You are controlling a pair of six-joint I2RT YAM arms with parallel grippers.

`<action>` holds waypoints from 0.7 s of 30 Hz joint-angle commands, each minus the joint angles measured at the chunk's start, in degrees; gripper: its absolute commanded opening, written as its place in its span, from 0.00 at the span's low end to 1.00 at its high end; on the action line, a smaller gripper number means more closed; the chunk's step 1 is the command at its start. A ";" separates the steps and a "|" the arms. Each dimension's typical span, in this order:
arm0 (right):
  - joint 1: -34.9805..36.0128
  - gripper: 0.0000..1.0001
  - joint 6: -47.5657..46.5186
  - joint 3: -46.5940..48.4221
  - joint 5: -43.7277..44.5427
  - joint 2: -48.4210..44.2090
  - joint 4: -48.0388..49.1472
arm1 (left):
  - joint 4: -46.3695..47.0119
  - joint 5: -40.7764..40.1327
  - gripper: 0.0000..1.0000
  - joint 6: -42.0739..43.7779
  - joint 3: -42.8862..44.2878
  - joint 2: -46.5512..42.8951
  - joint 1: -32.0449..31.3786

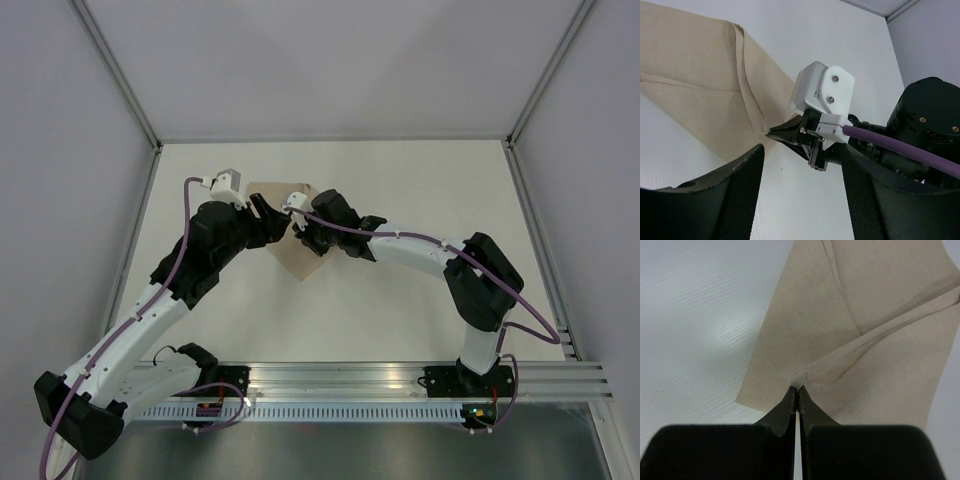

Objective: Fold the napkin, place the utensils inside, and roll it up
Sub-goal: Fold the napkin

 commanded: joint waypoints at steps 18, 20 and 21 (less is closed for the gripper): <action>0.61 0.02 -3.68 3.37 -1.85 3.88 -1.85 | 0.10 -0.39 0.68 -3.23 -2.68 -2.28 0.18; 0.70 0.03 -4.38 3.02 -2.56 4.50 -1.67 | 0.10 -0.39 0.68 -3.24 -2.77 -2.28 0.18; 0.61 0.04 -4.56 2.67 -2.82 4.59 -1.67 | 0.19 -0.48 0.68 -3.41 -2.95 -2.36 0.18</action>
